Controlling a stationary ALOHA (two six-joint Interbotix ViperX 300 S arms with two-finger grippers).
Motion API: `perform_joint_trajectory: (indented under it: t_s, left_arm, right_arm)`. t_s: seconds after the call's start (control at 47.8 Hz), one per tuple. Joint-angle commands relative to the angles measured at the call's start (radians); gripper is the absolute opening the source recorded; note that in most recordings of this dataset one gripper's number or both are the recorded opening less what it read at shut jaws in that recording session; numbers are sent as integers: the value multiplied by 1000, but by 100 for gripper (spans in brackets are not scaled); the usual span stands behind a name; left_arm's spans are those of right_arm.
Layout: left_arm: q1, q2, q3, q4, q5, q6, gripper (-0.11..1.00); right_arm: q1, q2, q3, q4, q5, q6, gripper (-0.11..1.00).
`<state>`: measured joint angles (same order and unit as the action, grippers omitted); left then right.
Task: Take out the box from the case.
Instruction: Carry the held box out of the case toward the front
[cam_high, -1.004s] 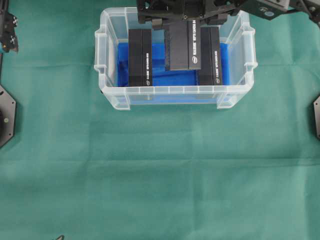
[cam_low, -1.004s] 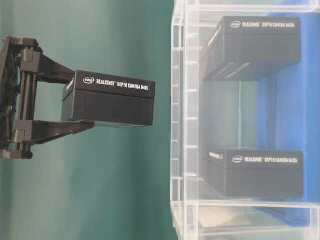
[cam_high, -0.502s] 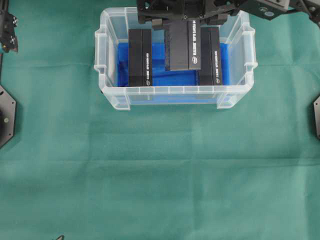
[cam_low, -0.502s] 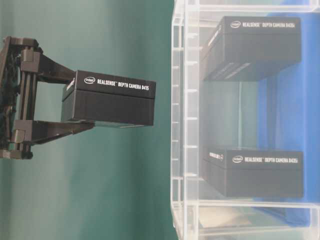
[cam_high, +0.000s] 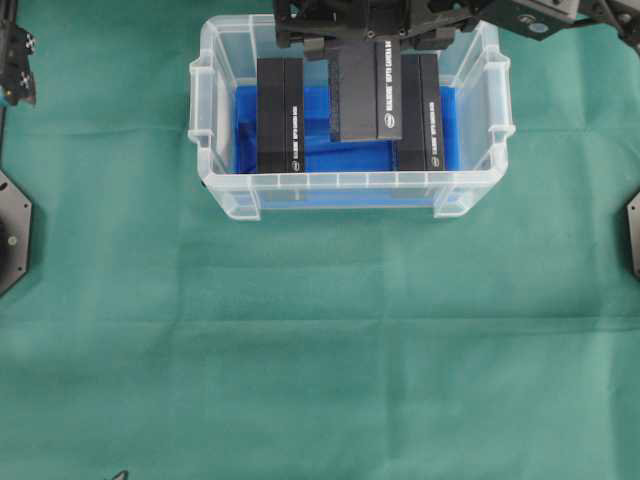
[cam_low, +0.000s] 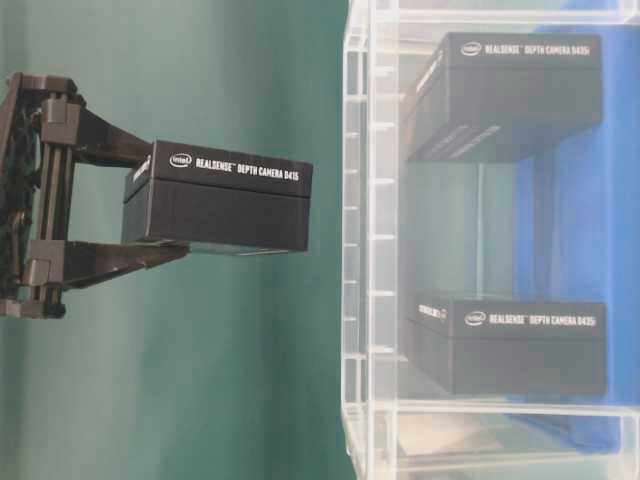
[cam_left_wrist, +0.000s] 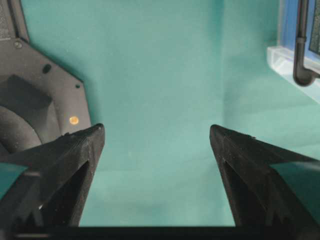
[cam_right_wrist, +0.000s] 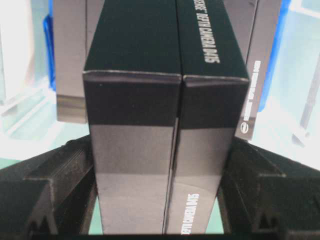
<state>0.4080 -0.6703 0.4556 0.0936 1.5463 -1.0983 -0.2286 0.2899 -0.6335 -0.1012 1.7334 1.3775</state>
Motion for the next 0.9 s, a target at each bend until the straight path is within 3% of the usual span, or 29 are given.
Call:
perform_joint_trajectory:
  t_s: [0.0,0.251,0.878]
  left_arm:
    - [5,-2,-20,-2,-2,0,86]
    - [3,-3,-20,-2,18,0,86]
    - [3,-3,-20,0,20,3,86]
  right_arm:
    - [5,-57,-31,0,-2,2,66]
    - [58,-55,-29,-2,12,14,66]
    - [273,-46,-29,-34,51,209,66]
